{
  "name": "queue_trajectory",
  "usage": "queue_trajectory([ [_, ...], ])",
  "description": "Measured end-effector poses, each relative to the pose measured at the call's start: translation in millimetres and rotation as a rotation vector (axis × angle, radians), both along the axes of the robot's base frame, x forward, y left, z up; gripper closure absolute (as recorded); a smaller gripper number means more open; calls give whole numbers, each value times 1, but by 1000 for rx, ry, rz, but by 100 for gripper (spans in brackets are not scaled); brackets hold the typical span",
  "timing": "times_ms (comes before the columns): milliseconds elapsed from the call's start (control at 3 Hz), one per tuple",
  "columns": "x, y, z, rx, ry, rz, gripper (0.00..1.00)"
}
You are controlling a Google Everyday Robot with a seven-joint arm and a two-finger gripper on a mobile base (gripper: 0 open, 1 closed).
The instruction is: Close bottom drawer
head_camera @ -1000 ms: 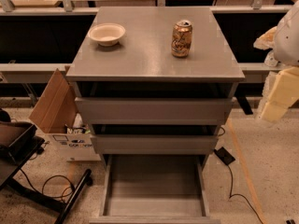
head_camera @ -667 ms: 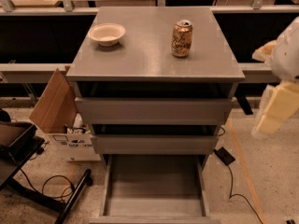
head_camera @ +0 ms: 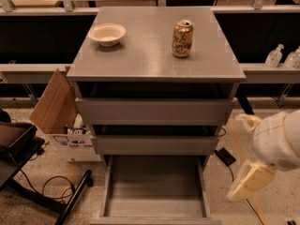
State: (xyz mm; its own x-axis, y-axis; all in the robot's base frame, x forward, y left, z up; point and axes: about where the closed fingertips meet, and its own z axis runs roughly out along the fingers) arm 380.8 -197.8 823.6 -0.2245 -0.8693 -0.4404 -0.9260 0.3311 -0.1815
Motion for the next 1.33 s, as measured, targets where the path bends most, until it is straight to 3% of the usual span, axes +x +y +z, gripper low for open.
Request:
queue_trajectory([
  [333, -17, 20, -64, 9, 10, 43, 0],
  [667, -22, 21, -75, 3, 16, 41, 0],
  [1000, -24, 24, -84, 5, 20, 7, 0],
  [1333, -28, 19, -151, 32, 64, -36, 0],
])
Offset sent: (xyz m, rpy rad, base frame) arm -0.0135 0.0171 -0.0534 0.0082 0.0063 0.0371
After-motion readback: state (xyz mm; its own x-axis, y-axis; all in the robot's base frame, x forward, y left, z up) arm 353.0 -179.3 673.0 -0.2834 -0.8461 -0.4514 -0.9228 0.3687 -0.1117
